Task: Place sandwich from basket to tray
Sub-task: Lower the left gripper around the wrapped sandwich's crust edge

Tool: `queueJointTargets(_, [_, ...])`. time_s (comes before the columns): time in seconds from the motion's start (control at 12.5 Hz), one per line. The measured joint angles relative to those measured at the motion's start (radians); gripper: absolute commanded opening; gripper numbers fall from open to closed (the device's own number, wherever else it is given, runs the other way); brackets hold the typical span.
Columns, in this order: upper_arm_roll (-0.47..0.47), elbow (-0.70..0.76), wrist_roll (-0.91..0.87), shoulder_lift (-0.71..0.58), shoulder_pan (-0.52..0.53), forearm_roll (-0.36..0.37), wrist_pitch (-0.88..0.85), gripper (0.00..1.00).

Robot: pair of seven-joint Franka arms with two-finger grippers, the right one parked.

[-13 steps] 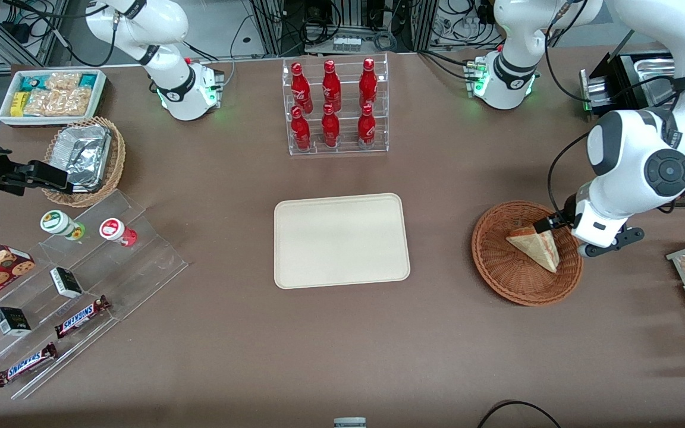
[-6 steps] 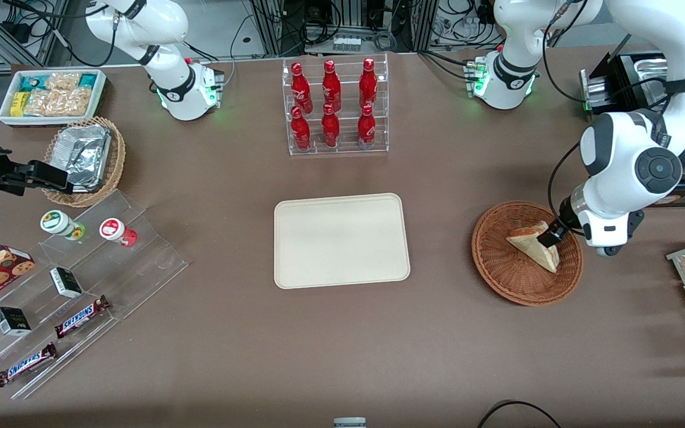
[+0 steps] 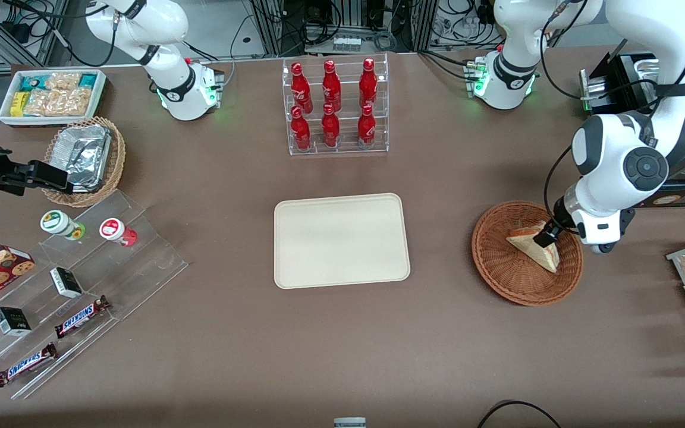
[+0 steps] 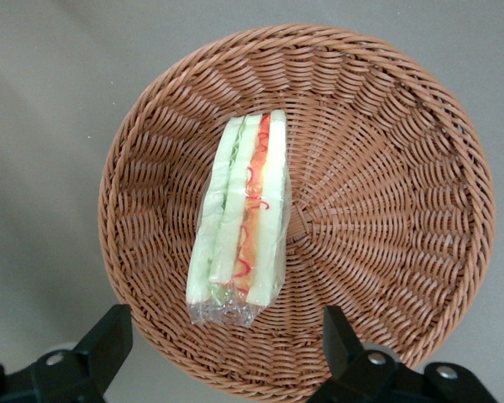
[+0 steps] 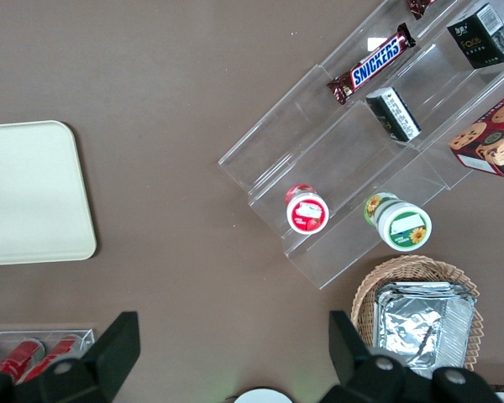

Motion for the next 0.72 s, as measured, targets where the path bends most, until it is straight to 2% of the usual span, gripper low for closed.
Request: queueJointTargets(0.72, [0.003, -0.025, -0.002, 0.008, 0.000, 0.000, 0.029, 1.00])
